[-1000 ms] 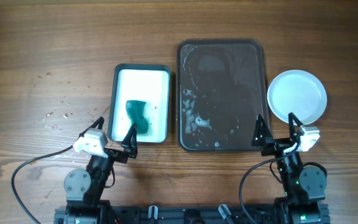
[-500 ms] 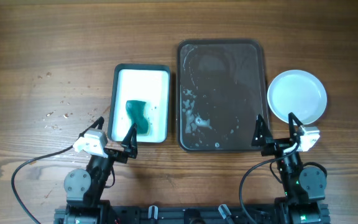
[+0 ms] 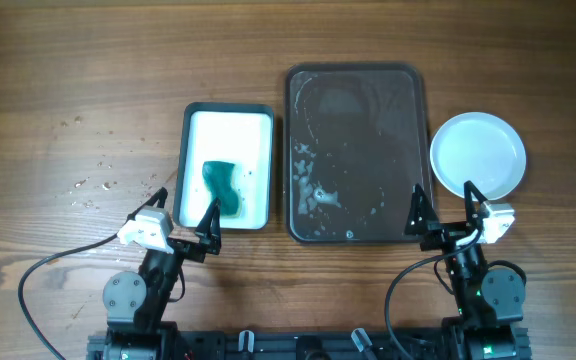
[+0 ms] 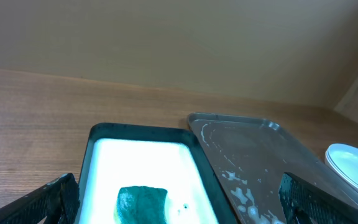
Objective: Clean dirty plates on tray and stack at the side
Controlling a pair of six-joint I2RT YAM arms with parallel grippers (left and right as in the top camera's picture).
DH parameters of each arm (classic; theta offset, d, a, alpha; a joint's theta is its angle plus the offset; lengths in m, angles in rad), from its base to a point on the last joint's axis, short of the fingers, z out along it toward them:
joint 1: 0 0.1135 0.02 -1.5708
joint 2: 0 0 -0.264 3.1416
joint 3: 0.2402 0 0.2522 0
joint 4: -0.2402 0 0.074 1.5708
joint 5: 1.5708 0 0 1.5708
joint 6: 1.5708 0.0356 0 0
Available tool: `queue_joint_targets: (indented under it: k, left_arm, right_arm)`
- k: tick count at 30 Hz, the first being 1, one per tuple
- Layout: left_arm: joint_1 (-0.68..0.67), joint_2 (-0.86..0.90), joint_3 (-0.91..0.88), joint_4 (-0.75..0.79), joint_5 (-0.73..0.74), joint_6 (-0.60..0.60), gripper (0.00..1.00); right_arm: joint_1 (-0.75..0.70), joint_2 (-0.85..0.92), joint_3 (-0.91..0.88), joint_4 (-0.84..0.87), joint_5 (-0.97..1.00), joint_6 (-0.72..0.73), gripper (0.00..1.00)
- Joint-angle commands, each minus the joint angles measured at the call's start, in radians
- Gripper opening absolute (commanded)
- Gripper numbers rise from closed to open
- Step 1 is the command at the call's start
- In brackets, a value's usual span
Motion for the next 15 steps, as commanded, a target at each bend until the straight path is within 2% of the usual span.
queue_joint_targets:
  k: [1, 15]
  left_arm:
    - [-0.005, -0.008, -0.008, 0.003, 0.004, 0.013, 1.00]
    - [-0.005, -0.008, -0.008, 0.003, 0.004, 0.013, 1.00]
  right_arm:
    - [-0.004, -0.011, -0.003, 0.002, 0.014, 0.005, 1.00]
    - [-0.004, -0.011, -0.003, 0.002, 0.014, 0.005, 1.00]
